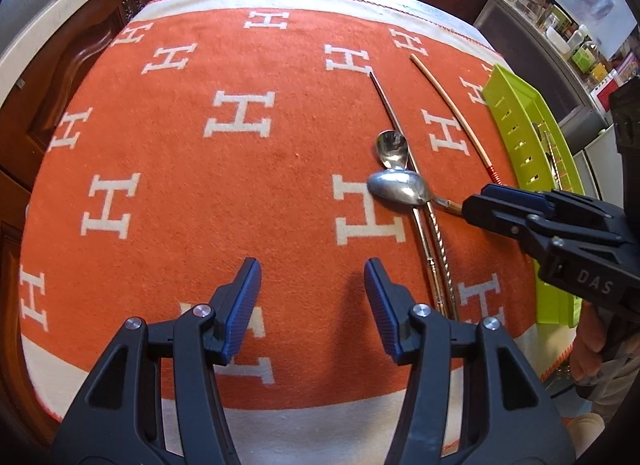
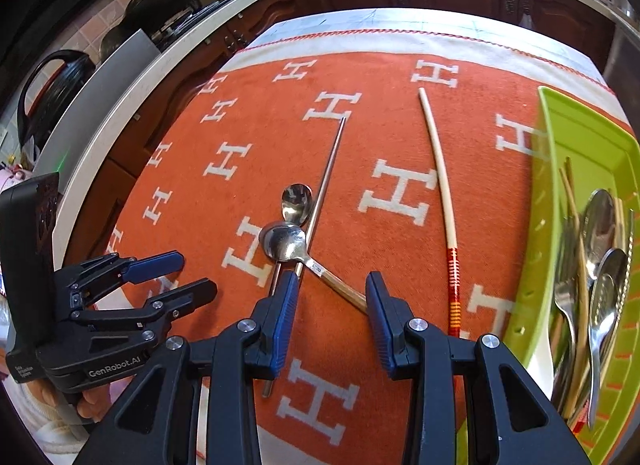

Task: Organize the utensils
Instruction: 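Lower the right tool onto a small steel spoon and close it, then grasp the other small steel spoon with the left tool while the right tool holds its spoon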

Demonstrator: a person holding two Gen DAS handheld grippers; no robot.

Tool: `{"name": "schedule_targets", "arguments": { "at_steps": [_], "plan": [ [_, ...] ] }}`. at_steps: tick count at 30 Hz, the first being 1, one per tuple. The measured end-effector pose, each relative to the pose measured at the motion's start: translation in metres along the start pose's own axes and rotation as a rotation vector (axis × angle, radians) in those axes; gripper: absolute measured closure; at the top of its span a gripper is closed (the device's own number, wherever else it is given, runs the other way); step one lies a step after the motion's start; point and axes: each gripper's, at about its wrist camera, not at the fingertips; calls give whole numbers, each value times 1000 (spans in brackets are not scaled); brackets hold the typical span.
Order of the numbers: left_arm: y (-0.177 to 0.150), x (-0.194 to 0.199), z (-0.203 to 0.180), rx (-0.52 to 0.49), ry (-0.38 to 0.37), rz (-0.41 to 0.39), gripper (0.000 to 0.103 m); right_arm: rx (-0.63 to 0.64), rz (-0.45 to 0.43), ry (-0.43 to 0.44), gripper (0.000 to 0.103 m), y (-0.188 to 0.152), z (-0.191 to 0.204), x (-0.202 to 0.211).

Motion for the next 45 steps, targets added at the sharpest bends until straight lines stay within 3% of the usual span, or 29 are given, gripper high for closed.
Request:
{"name": "schedule_targets", "arguments": {
  "at_steps": [5,12,18,22,24,32,41,45],
  "plan": [
    [1,0,-1,-4,-12,0,53,26,16,-11,68,5,0,-9],
    [2,-1,-2,-3,-15,-1,53,162,49,-59,68,6,19,-24],
    [2,0,-2,3,-22,0,52,270,32,-158,68,9,41,-31],
    [1,0,-1,4,-25,0,52,232,41,-167,87,11,43,-35],
    [1,0,0,7,-28,-1,53,190,45,-140,91,14,40,-34],
    [2,0,-1,8,-43,0,53,-55,35,20,93,22,9,-32],
    [17,3,-13,9,-102,-11,53,-186,-35,77,101,22,-9,-22],
    [27,-7,-26,-6,-89,0,53,-211,-42,75,101,20,-17,-19]
  ]
}}
Point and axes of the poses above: each gripper's, at about its wrist camera, not at the fingertips, and x roughly against the way its jaws point, z to its left, y to its top, and after that the axes turned 5 degrees about z, right-handed
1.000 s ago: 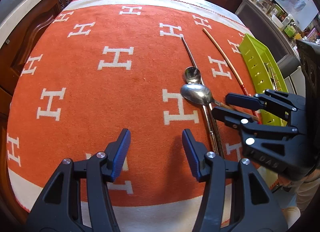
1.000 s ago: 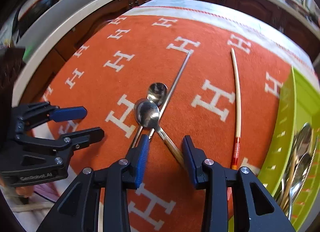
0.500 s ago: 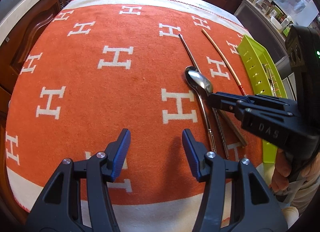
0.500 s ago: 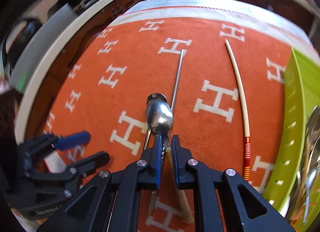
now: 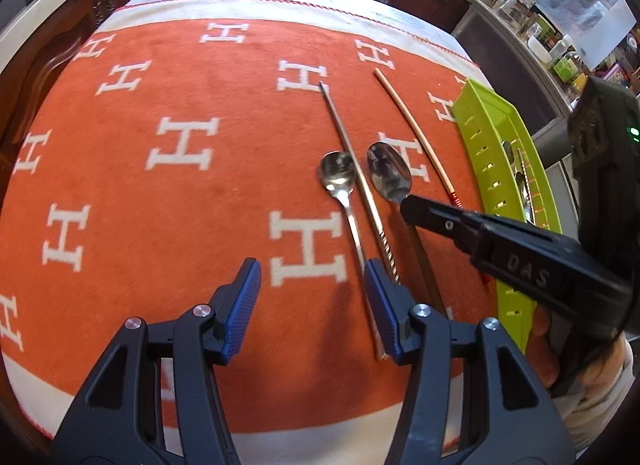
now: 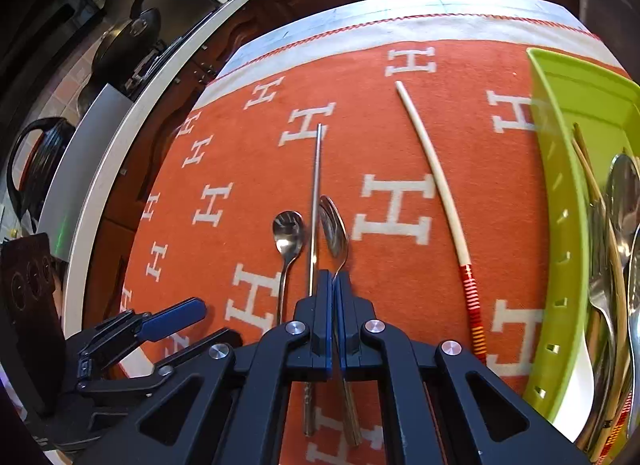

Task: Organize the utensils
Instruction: 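Grasp the other small steel spoon with the left tool while the right tool holds its spoon, then carry both small spoons into the green tray and open both tools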

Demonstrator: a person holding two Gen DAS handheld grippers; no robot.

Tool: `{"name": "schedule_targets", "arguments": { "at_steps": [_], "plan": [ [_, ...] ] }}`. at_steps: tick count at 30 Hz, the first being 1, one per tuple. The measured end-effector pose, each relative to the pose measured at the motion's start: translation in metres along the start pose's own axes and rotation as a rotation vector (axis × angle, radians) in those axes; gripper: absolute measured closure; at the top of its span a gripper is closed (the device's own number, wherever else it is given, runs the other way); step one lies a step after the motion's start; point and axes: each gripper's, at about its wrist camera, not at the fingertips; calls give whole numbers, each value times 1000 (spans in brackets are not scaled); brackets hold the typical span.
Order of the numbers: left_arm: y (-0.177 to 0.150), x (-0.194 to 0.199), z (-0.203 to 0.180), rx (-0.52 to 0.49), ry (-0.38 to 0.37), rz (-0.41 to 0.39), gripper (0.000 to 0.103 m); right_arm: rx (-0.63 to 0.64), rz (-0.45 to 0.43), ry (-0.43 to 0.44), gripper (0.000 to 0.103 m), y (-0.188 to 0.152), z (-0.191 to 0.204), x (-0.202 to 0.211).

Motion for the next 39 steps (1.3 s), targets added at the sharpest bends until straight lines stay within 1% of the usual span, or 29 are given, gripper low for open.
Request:
{"name": "schedule_targets", "arguments": {
  "at_steps": [3,10,11,12,14,15,16,17,23,27,29,34,39],
  "plan": [
    [6,-10,-7,3,34,11,53,-12,-10,-1,101,-2,-3,3],
    [8,-25,-38,-83,225,-2,52,-27,-25,0,101,-9,-13,9],
    [9,-26,-42,-92,243,-12,53,-28,-25,1,101,-10,-14,9],
    [9,-27,-43,-92,244,-14,57,-29,-25,0,101,-11,-15,10],
    [11,-28,-45,-94,240,-20,72,-28,-27,0,101,-12,-16,11],
    [11,-27,-46,-98,247,-24,90,-26,-27,-1,101,-12,-16,11],
    [11,-27,-46,-100,258,-22,100,-27,-27,-2,101,-13,-17,11],
    [11,-26,-45,-97,255,-22,101,-27,-27,0,101,-14,-17,11],
    [9,-21,-28,-20,185,-12,101,-20,-28,10,101,-15,-15,12],
    [8,-12,-19,31,134,8,101,-22,-47,30,102,-17,-12,18],
    [8,-5,-19,39,114,3,101,-28,-57,38,102,-18,-12,24],
    [8,23,-38,5,75,-38,101,-53,-90,68,101,-21,-15,46],
    [10,47,-60,-40,40,-74,101,-87,-142,120,102,-26,-19,80]
  ]
}}
Point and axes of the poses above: each gripper's, at about its wrist camera, not at the fingertips, and x roughly against the way its jaws point, z to its left, y to its top, and after that the axes turned 5 degrees about z, right-handed
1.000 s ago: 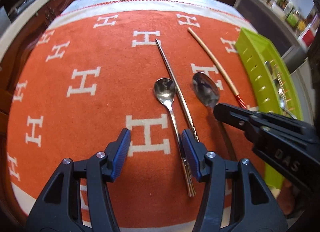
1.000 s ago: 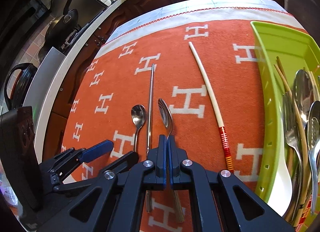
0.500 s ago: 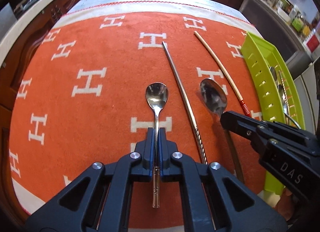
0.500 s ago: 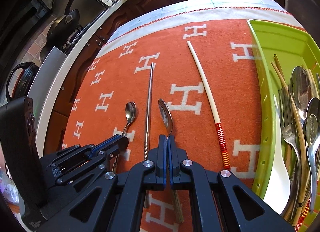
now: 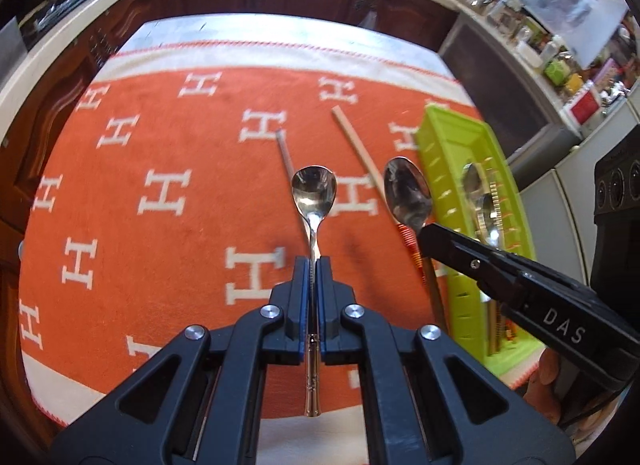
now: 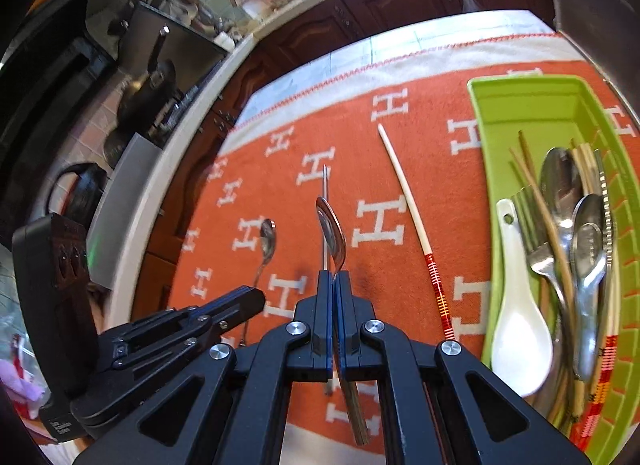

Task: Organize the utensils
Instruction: 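Carry both small spoons into the green tray and open both tools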

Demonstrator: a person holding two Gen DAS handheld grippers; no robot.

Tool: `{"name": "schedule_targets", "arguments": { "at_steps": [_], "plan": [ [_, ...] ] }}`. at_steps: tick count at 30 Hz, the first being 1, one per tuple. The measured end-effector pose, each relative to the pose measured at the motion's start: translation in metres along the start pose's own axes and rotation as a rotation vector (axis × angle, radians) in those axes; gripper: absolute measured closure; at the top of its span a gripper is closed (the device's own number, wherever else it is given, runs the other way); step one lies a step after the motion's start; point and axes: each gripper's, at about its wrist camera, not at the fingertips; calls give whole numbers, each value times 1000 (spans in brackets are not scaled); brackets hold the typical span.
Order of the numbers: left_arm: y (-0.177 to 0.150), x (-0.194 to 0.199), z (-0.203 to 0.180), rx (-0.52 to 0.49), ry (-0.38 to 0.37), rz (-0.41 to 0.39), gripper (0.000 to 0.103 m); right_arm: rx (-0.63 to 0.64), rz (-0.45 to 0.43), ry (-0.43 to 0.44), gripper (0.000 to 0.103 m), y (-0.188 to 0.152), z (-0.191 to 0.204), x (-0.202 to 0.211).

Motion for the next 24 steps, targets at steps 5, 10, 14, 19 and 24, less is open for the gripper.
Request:
{"name": "schedule_targets", "arguments": {
  "at_steps": [5,10,14,19,24],
  "plan": [
    [7,18,-22,-42,-30,-32,101,-13,-67,24,102,-2,2,39],
    [11,30,-46,-83,-57,-42,101,-39,-121,31,102,-7,-4,79],
    [18,31,-66,-112,-80,-42,101,-68,-146,-2,102,-12,-16,106],
    [25,22,-100,-146,-102,-26,101,-110,-166,-61,102,-16,-39,132],
    [26,-6,-127,-163,-119,37,101,-152,-146,-166,102,-21,-66,137]
  ]
}}
Point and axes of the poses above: each gripper's, at about its wrist camera, not at the fingertips, and x roughly against the way its jaws point, z to its left, y to its top, and after that the axes turned 5 degrees about z, right-handed
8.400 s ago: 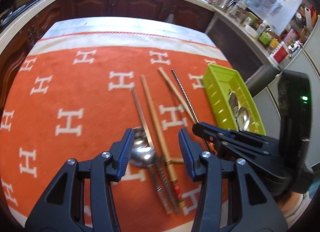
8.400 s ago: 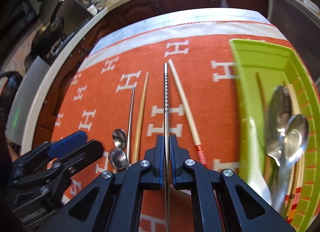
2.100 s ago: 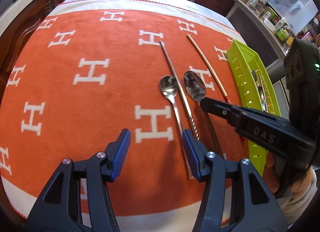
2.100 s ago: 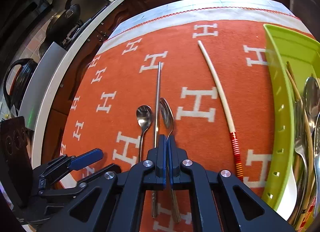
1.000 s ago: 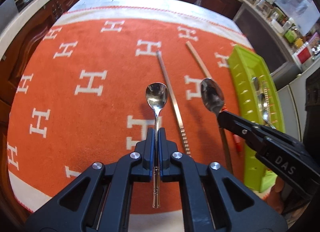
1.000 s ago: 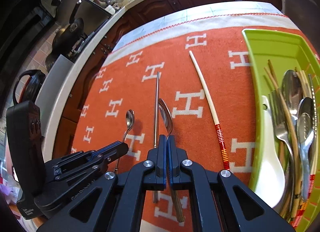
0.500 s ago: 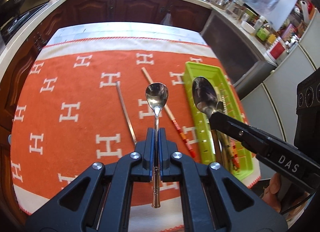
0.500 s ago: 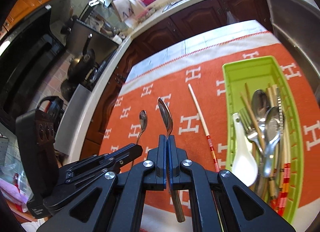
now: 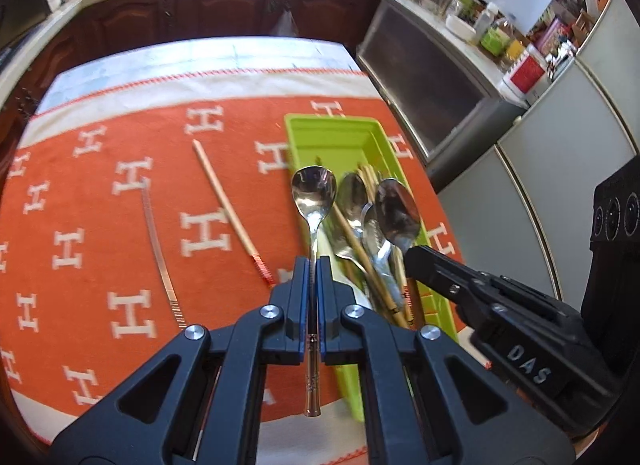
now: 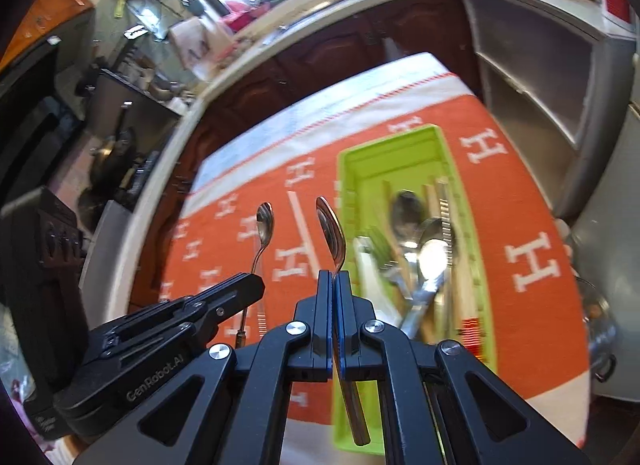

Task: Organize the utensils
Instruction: 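Carry both small spoons into the green tray and open both tools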

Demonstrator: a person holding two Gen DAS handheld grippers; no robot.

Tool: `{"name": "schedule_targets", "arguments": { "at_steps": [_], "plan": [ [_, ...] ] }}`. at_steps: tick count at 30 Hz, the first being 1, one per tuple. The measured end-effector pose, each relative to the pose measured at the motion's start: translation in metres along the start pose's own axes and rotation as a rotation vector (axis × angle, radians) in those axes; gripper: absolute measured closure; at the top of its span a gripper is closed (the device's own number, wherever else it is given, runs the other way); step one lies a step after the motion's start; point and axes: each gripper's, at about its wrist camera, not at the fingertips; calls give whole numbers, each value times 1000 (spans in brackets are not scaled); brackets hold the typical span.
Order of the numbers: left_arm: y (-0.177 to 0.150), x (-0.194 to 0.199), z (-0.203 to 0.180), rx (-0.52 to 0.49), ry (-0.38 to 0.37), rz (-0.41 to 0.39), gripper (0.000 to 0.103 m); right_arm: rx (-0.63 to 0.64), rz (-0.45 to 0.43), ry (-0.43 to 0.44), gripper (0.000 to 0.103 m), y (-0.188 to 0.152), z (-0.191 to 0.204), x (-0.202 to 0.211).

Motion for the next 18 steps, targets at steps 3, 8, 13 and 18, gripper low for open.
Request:
{"name": "schedule_targets", "arguments": {
  "at_steps": [3,8,13,18],
  "plan": [
    [-1,-21,-10,-6,-4,28,101,-22,20,-48,102,1,-18,-6],
    [-5,-45,-4,27,-68,43,101,-40,54,-102,101,2,-40,-28],
    [-4,-69,3,56,-96,78,101,-22,67,-151,101,4,-45,-48],
    [-3,-77,-1,54,-94,79,101,-47,85,-153,101,9,-54,-65]
  ]
}}
Point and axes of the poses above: each gripper's, at about its wrist camera, not at the fingertips, and x roughly against the way its jaws point, z to its left, y to its top, and after that the axes turned 5 degrees about z, right-handed
